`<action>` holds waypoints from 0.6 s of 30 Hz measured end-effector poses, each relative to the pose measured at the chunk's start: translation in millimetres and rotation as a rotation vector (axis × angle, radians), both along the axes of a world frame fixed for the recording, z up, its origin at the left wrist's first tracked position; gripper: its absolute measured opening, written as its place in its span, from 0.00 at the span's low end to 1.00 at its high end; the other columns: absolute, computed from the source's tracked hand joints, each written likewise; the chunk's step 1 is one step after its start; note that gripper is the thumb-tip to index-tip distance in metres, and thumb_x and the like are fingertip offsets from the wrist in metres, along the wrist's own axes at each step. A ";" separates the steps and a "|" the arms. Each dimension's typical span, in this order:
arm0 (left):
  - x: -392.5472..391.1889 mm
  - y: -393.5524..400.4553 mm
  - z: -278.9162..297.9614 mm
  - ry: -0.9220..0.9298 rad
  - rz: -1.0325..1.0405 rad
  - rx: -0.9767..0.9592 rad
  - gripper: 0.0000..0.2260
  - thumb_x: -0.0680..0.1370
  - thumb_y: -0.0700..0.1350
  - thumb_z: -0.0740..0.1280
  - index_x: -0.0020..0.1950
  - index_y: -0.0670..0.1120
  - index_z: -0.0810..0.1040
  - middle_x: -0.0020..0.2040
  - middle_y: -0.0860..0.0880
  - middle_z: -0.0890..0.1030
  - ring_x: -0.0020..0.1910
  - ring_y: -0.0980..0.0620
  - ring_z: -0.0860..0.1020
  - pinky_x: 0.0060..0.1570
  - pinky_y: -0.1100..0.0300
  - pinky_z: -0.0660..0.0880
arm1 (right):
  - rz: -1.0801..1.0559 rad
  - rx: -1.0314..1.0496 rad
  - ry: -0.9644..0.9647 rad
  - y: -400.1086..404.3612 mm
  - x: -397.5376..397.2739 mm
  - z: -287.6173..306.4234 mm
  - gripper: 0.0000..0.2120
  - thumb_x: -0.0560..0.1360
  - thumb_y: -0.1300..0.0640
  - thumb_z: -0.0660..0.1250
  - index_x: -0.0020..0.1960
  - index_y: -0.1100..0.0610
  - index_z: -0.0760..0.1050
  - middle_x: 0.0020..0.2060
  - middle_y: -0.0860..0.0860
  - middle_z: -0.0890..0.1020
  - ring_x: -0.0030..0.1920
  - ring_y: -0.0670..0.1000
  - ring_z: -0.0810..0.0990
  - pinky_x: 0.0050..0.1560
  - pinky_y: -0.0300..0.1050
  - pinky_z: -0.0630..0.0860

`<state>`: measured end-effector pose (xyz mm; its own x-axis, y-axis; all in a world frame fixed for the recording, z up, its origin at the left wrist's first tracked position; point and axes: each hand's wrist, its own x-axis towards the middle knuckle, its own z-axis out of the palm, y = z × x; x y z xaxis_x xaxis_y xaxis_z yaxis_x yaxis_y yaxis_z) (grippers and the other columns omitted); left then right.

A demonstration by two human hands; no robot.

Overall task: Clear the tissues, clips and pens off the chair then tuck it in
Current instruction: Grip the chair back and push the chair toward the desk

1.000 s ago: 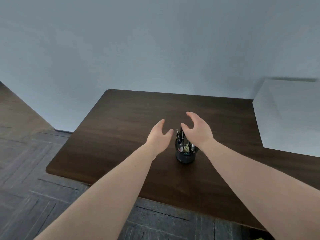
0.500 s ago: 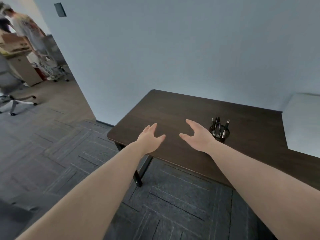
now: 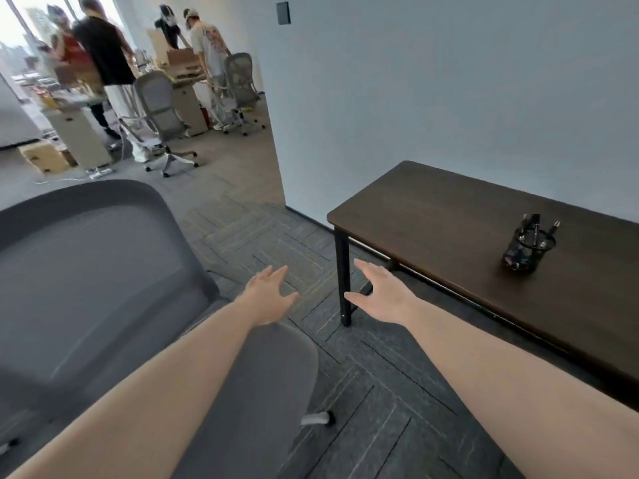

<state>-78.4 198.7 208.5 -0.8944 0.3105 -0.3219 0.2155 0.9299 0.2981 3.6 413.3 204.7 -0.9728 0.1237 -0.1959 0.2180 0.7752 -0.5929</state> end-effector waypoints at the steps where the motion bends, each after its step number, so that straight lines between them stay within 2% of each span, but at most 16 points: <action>1: 6.9 -19.6 3.1 0.024 0.032 0.000 0.31 0.79 0.58 0.59 0.78 0.53 0.49 0.79 0.47 0.50 0.78 0.46 0.49 0.76 0.47 0.51 | 0.026 -0.012 0.002 -14.3 1.5 2.3 0.35 0.77 0.43 0.64 0.78 0.47 0.50 0.78 0.47 0.56 0.78 0.52 0.51 0.75 0.59 0.56; 3: 22.1 -59.9 8.0 0.083 0.118 -0.012 0.31 0.78 0.59 0.58 0.78 0.53 0.51 0.79 0.48 0.51 0.78 0.47 0.51 0.76 0.47 0.52 | 0.083 -0.044 0.002 -41.6 3.2 5.5 0.36 0.76 0.42 0.64 0.78 0.46 0.49 0.78 0.46 0.56 0.77 0.51 0.55 0.75 0.59 0.57; 6: 49.5 -119.4 18.5 0.141 0.253 -0.080 0.31 0.78 0.60 0.58 0.78 0.54 0.52 0.79 0.48 0.52 0.78 0.47 0.52 0.76 0.46 0.53 | 0.157 -0.102 0.000 -83.7 6.1 10.6 0.36 0.76 0.43 0.64 0.78 0.46 0.49 0.78 0.46 0.55 0.69 0.47 0.68 0.74 0.58 0.60; 9: 72.5 -172.3 29.8 0.204 0.342 -0.140 0.30 0.78 0.60 0.58 0.78 0.56 0.51 0.79 0.51 0.52 0.78 0.48 0.51 0.75 0.44 0.52 | 0.209 -0.121 0.022 -131.2 15.1 13.7 0.36 0.76 0.43 0.64 0.78 0.46 0.49 0.78 0.47 0.56 0.75 0.52 0.60 0.74 0.57 0.61; 12: 83.5 -219.9 39.9 0.272 0.401 -0.159 0.30 0.78 0.60 0.57 0.77 0.57 0.51 0.79 0.52 0.52 0.78 0.47 0.50 0.75 0.44 0.51 | 0.255 -0.104 0.041 -177.4 16.8 20.4 0.36 0.76 0.42 0.63 0.78 0.46 0.50 0.77 0.47 0.57 0.77 0.51 0.55 0.75 0.56 0.58; 14: 85.4 -253.1 43.4 0.300 0.450 -0.153 0.29 0.78 0.60 0.56 0.77 0.57 0.51 0.79 0.51 0.51 0.78 0.47 0.50 0.75 0.44 0.51 | 0.296 -0.086 0.060 -209.6 12.5 27.1 0.35 0.76 0.42 0.63 0.78 0.46 0.50 0.77 0.47 0.57 0.77 0.51 0.55 0.75 0.55 0.57; 18: 67.1 -322.5 48.5 0.361 0.538 -0.126 0.29 0.79 0.60 0.55 0.77 0.57 0.51 0.80 0.51 0.49 0.79 0.46 0.47 0.76 0.44 0.48 | 0.330 -0.057 0.116 -279.9 -6.2 39.0 0.35 0.77 0.45 0.63 0.78 0.49 0.51 0.77 0.48 0.59 0.76 0.51 0.58 0.74 0.48 0.56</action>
